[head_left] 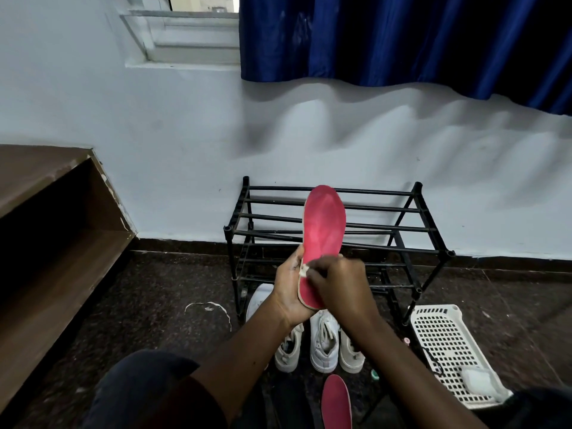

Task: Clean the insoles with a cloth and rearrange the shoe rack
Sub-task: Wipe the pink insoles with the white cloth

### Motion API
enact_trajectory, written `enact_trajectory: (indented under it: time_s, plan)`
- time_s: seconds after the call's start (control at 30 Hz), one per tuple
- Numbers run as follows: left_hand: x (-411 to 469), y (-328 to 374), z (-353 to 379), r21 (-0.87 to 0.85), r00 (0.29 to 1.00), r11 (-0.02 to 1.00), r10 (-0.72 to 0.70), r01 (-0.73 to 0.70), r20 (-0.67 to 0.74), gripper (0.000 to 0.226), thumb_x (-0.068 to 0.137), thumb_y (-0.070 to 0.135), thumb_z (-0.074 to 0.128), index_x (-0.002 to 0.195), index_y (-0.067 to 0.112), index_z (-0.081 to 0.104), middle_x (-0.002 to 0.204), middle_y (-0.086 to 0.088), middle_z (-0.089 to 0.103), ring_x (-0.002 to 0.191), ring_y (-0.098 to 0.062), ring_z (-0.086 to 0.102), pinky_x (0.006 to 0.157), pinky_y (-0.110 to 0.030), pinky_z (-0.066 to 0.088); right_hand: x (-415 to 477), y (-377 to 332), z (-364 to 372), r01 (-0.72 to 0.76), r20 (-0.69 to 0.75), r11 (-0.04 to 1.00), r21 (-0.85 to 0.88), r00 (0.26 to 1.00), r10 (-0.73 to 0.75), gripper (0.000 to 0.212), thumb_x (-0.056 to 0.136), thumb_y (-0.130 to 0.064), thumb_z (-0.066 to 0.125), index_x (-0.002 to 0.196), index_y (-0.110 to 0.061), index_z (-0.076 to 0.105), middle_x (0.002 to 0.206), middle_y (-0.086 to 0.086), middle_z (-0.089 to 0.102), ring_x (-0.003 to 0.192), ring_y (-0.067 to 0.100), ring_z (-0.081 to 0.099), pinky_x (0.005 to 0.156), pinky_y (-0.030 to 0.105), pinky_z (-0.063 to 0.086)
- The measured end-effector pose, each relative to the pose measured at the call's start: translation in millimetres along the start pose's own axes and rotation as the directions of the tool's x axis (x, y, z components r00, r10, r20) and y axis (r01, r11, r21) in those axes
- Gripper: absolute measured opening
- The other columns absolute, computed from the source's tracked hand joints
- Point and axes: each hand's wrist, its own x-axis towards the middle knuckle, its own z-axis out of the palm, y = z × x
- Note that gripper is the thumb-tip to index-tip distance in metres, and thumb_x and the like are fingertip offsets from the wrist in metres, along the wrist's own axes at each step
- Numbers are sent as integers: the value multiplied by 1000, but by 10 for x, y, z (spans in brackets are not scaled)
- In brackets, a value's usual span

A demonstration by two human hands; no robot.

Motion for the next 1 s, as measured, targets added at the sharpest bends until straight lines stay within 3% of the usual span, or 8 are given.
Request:
enact_trajectory:
  time_s: [0.17, 0.3, 0.4, 0.5, 0.63, 0.8, 0.87, 1.0]
  plan:
    - [-43, -52, 54, 42, 999, 999, 1, -3, 35, 39, 84, 37, 49, 88, 6, 73, 85, -10, 71, 79, -23, 70, 74, -30, 56, 235, 105, -11, -32, -94, 999, -40, 995, 28, 11, 81, -9, 65, 85, -11, 75, 81, 10, 72, 72, 25, 67, 69, 27, 45]
    - [-24, 54, -1, 49, 999, 998, 34, -34, 7, 45, 80, 38, 52, 101, 0, 67, 92, -12, 64, 82, -22, 65, 76, -28, 53, 12, 55, 76, 187, 3, 981, -56, 982, -187, 17, 70, 2, 67, 79, -10, 75, 76, 8, 72, 66, 24, 66, 65, 23, 44]
    - [4, 54, -56, 43, 999, 998, 44, -42, -32, 53, 89, 42, 45, 108, -4, 62, 93, -16, 62, 81, -22, 60, 76, -30, 52, -211, 67, 102, 290, 63, 954, -76, 956, -286, 19, 63, 0, 61, 70, -14, 72, 66, 1, 65, 56, 20, 61, 52, 28, 48]
    - [5, 37, -77, 38, 998, 998, 42, -41, -36, 55, 89, 43, 44, 110, -4, 61, 94, -15, 61, 78, -22, 61, 74, -29, 52, -300, 121, 90, 276, 83, 956, -98, 960, -269, 19, 61, 3, 65, 67, -14, 70, 64, -2, 63, 54, 16, 58, 50, 30, 46]
    - [22, 51, -27, 48, 998, 998, 52, -51, -18, 53, 85, 42, 48, 106, -4, 64, 94, -16, 63, 79, -23, 64, 76, -30, 52, -146, 103, 72, 190, 58, 976, -106, 981, -184, 12, 64, 6, 69, 65, -6, 70, 64, 7, 66, 56, 23, 61, 50, 32, 48]
    - [25, -30, 22, 78, 1000, 997, -9, 11, -16, 43, 91, 41, 43, 95, 6, 68, 87, -9, 68, 79, -21, 69, 73, -27, 55, 137, 28, -13, 4, 25, 991, -137, 1000, -1, 16, 84, -10, 58, 86, -10, 74, 81, 13, 71, 73, 28, 65, 70, 33, 48]
    - [18, 0, 27, 69, 1000, 997, 16, -15, -14, 43, 86, 40, 47, 94, 2, 67, 84, -11, 66, 75, -21, 67, 70, -27, 54, 67, 4, -12, 47, 54, 995, -92, 998, -42, 15, 83, -8, 60, 86, -10, 75, 82, 12, 71, 74, 25, 65, 69, 25, 46]
    - [50, 38, -39, 46, 995, 996, 80, -77, -57, 53, 90, 42, 43, 107, -4, 61, 89, -16, 62, 70, -22, 61, 65, -28, 52, -220, 20, 41, 132, 173, 990, -55, 978, -120, 15, 78, -13, 58, 78, -9, 73, 79, 10, 70, 73, 25, 64, 68, 38, 50]
